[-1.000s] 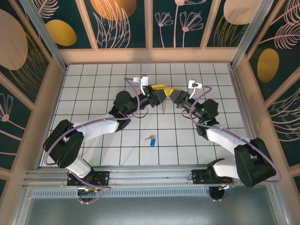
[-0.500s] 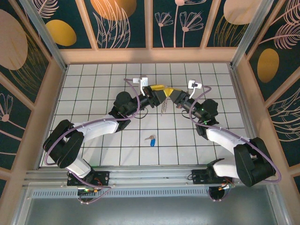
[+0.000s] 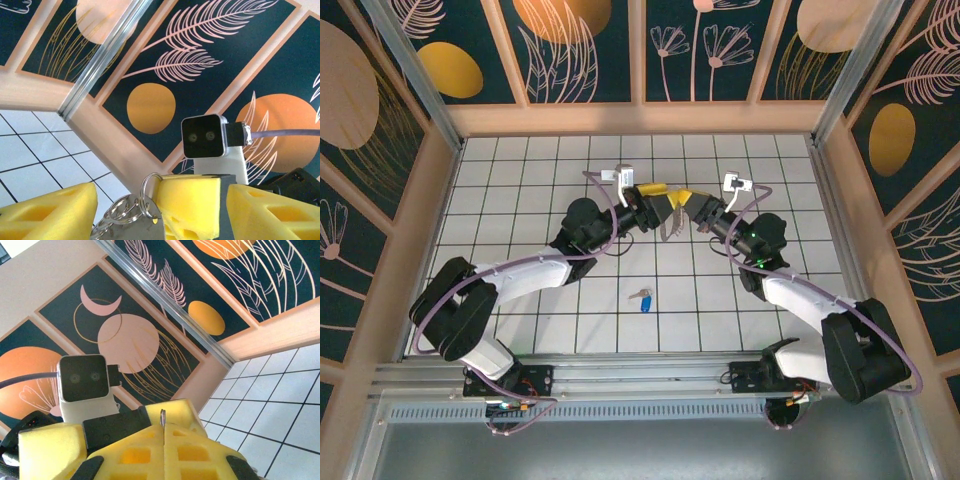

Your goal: Put the keys on the keyring

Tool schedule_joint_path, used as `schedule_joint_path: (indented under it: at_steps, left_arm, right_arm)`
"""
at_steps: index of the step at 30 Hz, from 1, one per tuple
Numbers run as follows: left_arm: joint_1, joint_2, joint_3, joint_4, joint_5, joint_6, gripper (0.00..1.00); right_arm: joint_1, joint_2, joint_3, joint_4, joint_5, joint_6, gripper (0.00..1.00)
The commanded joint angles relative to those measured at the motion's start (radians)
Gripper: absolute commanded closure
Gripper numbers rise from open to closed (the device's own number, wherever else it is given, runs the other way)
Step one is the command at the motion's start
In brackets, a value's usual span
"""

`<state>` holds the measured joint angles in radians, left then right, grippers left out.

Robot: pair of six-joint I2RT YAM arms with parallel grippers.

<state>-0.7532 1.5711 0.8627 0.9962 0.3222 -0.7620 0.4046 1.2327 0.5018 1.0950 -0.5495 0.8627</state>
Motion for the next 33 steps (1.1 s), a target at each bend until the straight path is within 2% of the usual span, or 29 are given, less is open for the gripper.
schedule_joint_path:
  at_steps: [1, 33]
  left_arm:
    - [-0.005, -0.034, -0.016, 0.005, -0.033, 0.026, 0.29]
    - [-0.005, -0.049, -0.064, -0.006, -0.113, 0.047, 0.21]
  right_arm:
    - [-0.012, -0.032, -0.021, 0.029, 0.010, -0.022, 1.00]
    - [-0.058, 0.002, -0.077, 0.035, 0.019, -0.014, 1.00]
